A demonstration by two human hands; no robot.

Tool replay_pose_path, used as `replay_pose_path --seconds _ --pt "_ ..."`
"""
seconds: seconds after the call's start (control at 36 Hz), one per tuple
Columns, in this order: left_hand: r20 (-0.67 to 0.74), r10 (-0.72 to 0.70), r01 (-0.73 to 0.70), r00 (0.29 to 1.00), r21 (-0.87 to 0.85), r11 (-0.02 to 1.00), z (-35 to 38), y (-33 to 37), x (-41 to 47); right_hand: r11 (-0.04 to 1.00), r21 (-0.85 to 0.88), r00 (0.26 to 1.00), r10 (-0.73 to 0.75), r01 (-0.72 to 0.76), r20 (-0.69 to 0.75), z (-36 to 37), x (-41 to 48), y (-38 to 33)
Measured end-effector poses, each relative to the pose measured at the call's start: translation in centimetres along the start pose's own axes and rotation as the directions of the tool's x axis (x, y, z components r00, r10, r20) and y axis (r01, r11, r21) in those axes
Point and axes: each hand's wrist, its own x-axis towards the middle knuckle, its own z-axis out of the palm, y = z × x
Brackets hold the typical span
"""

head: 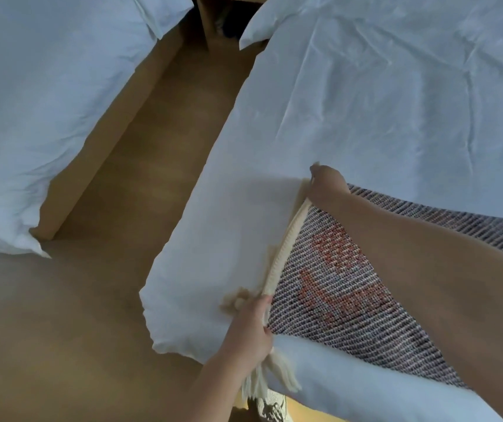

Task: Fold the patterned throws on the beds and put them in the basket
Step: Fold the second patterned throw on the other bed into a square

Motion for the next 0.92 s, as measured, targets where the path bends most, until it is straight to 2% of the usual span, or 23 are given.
replay_pose_path --seconds 0.08,0.17,0.22,0.31,0.36,0.42,0.72,0.92 --pt "-0.044 0.025 -0.022 0.999 0.078 0.997 1.0 -0.2 1.1 0.999 0.033 1.000 -0.017 0.016 0.020 1.7 0.5 0.3" --pt "-0.143 0.109 -0.068 0.984 0.268 0.961 1.8 0.0 2.3 0.974 0.199 0.990 -0.121 0.106 0.066 3.1 0.1 1.3" --pt "-0.166 0.174 -0.101 0.971 0.374 0.922 2.5 0.7 3.4 0.965 0.129 0.971 -0.236 0.229 0.045 4.1 -0.3 2.5" --pt "-0.152 0.351 -0.216 0.924 0.549 0.807 3.8 2.1 5.9 0.941 -0.121 0.949 -0.313 0.317 0.048 5.5 -0.4 5.6" --pt "-0.108 0.405 -0.253 0.908 0.631 0.733 4.9 3.3 7.8 0.921 -0.256 0.956 -0.286 0.295 0.071 6.2 -0.2 8.5" --pt "-0.063 0.409 -0.272 0.910 0.654 0.706 6.1 5.1 8.9 0.919 -0.304 0.968 -0.240 0.252 0.075 6.3 -0.3 11.8" --pt "0.128 0.473 -0.428 0.872 0.668 0.609 17.4 13.2 10.9 0.923 -0.341 0.984 -0.170 0.177 0.050 2.7 -1.9 27.8" --pt "0.095 0.468 -0.395 0.879 0.694 0.601 20.8 16.4 11.9 0.927 -0.372 0.998 0.057 -0.054 -0.004 -1.3 -3.5 38.9"
